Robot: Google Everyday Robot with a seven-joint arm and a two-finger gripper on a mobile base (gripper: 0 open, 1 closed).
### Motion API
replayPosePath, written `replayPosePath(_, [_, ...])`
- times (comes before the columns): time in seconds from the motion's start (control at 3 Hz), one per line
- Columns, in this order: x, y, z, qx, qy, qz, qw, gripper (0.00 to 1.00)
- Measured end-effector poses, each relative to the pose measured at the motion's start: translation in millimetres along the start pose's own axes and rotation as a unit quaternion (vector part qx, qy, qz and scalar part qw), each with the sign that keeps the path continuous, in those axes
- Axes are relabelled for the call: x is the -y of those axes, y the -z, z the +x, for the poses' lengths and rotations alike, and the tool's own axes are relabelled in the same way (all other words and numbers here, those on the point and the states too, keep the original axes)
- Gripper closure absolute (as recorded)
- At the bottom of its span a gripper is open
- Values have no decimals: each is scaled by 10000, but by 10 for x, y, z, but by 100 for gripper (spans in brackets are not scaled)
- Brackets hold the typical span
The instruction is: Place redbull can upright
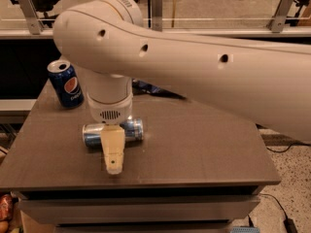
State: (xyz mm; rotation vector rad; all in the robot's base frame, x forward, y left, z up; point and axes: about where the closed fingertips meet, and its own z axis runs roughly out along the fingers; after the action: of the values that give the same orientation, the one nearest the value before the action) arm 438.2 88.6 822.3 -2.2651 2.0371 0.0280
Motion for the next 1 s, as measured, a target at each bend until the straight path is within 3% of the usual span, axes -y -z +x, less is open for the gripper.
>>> replayPosePath(0.33, [23,5,-5,46,-4,10,10000,0])
replayPosePath(1.0, [46,1,-12,83,-1,43,10000,41])
